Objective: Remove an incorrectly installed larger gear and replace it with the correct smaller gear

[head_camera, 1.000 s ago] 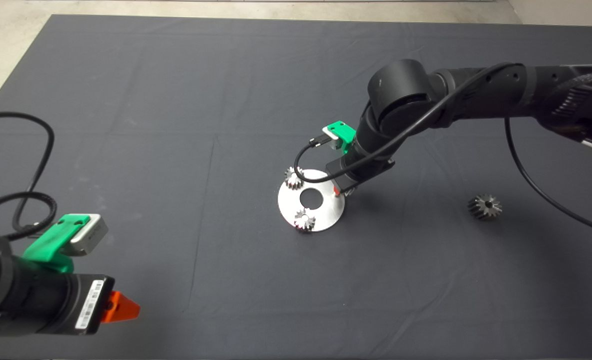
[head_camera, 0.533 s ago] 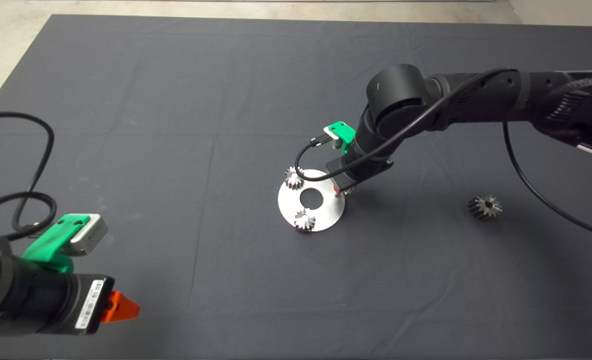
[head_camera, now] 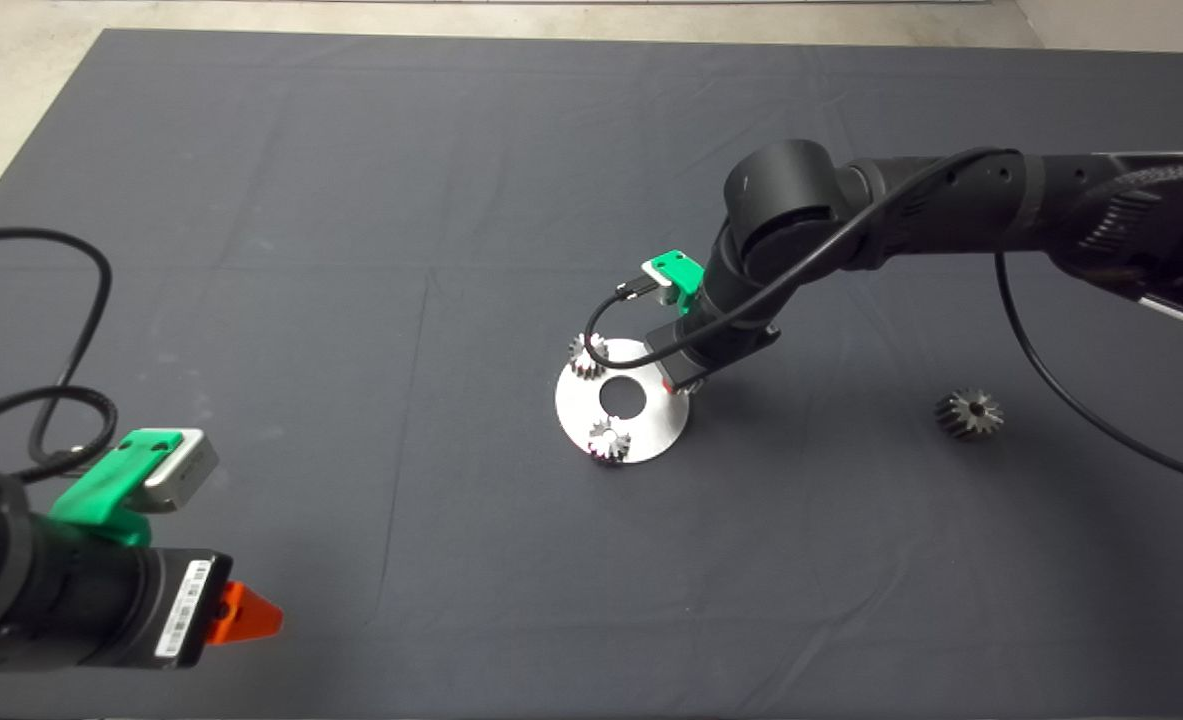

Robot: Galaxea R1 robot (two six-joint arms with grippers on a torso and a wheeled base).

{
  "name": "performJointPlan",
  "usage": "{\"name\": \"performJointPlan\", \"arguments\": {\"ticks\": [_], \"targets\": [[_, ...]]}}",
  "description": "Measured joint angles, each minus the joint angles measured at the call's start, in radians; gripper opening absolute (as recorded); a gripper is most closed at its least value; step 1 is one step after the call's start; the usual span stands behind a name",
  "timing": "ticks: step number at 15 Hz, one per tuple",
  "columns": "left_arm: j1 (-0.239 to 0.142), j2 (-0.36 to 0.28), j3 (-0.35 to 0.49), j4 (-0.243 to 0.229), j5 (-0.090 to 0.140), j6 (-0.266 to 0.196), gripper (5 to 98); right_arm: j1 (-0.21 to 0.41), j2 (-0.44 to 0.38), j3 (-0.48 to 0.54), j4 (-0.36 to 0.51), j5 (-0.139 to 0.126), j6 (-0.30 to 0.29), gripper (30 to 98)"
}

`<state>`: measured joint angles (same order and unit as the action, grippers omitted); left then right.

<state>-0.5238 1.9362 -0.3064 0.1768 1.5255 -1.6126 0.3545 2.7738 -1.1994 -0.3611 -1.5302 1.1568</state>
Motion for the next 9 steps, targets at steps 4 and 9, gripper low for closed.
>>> {"name": "performJointPlan", "arguments": {"ticks": [4, 9], "targets": [[0.0, 0.0, 0.0, 0.001, 0.0, 0.0, 79.4, 0.0, 0.015, -0.023, -0.01, -0.003, 0.0, 35.6], [0.005, 0.0, 0.0, 0.005, 0.0, 0.0, 79.4, 0.0, 0.037, -0.039, -0.016, 0.0, -0.001, 35.6]]}}
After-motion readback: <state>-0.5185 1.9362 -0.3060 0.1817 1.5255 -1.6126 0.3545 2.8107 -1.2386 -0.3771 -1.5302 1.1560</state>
